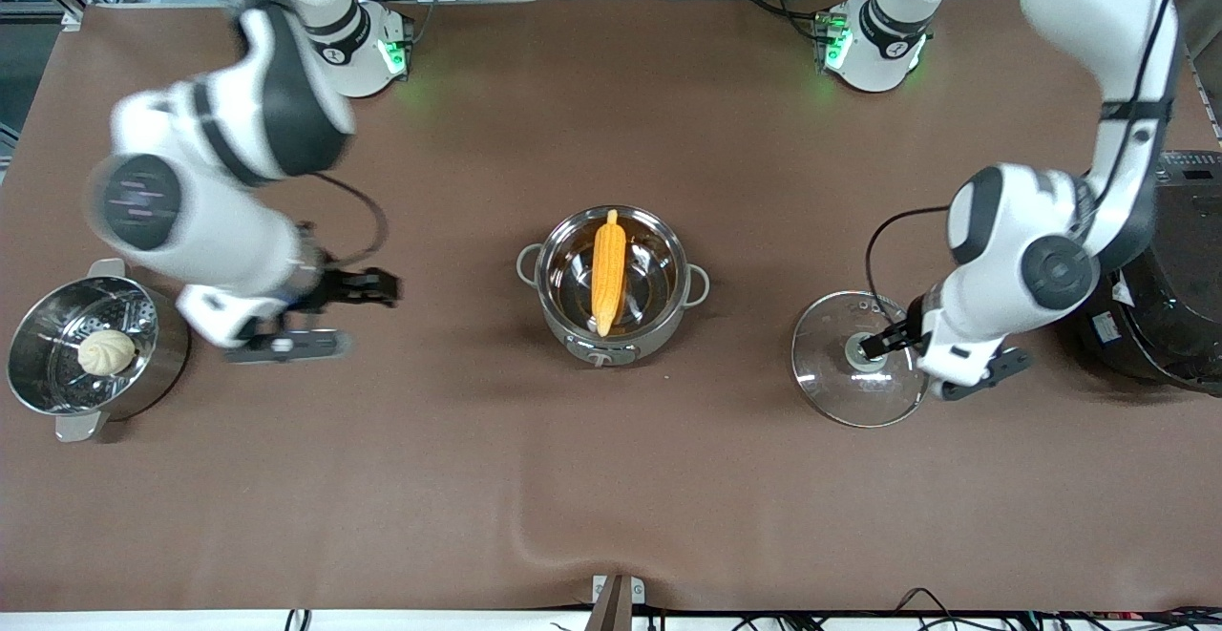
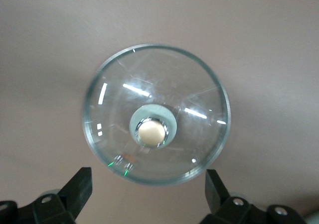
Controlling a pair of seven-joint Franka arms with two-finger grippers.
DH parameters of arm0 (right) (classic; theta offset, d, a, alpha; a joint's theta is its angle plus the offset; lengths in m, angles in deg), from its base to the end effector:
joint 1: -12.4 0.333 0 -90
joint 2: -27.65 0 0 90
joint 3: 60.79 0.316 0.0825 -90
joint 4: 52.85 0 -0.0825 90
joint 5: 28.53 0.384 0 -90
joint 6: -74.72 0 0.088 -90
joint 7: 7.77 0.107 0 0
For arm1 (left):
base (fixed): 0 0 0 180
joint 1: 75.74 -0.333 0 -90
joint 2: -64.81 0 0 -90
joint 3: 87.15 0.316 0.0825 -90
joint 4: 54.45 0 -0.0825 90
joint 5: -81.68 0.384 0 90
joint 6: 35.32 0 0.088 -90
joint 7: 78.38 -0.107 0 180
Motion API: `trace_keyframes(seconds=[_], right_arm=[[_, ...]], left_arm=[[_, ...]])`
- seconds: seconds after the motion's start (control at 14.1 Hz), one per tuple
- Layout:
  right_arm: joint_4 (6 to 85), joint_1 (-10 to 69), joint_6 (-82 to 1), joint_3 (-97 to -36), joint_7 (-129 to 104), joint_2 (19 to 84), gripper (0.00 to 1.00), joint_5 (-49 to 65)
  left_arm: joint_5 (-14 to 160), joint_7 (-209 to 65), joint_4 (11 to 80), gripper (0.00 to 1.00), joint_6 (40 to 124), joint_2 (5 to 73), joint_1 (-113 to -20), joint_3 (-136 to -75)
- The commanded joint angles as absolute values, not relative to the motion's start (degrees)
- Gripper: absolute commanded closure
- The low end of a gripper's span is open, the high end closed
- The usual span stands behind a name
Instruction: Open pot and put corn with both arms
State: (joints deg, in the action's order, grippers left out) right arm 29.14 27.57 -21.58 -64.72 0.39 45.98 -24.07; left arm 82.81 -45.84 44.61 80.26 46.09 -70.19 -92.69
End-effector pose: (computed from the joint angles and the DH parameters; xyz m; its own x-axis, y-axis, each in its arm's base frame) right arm 0.6353 0.1401 0.5070 0.9960 0.0468 -0.0766 0.0435 -0.9981 -0.0446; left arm 0.6307 -0.1173 0.3904 0.9316 0.3615 -0.0383 0.3615 -0.9323 -0.0084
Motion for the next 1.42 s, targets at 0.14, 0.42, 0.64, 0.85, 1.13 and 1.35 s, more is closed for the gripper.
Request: trace_keyframes(seconds=[0.14,0.42,0.64,0.85,1.13,1.35], right_arm=[[27.86,21.29,-13.98,-65.10,-3.27,37.32,0.00,-32.80],[21.69,16.37,-7.28,-65.01,-5.57,37.40,0.00,-31.88],[22.65,13.91,-6.31,-64.83,-10.56,35.38,0.00,-30.12],[28.41,11.00,-8.75,-64.92,-10.84,31.63,0.00,-27.65],[38.39,10.20,-14.93,-64.83,-12.25,25.01,0.00,-27.65],[36.80,10.20,-13.17,-64.83,-12.25,25.01,0.00,-27.56]], left_arm=[[82.47,-61.63,46.62,0.00,71.23,59.87,-70.56,-92.34],[82.56,-69.32,43.91,0.00,61.91,65.77,-71.87,-92.16],[82.47,-82.01,40.39,0.00,52.41,67.79,-73.18,-92.07],[82.30,-86.73,36.79,0.00,51.69,68.06,-75.48,-92.16],[81.68,-83.31,35.02,0.00,49.23,67.97,-75.39,-92.42],[81.68,-81.46,35.02,0.00,48.53,67.97,-75.13,-92.86]])
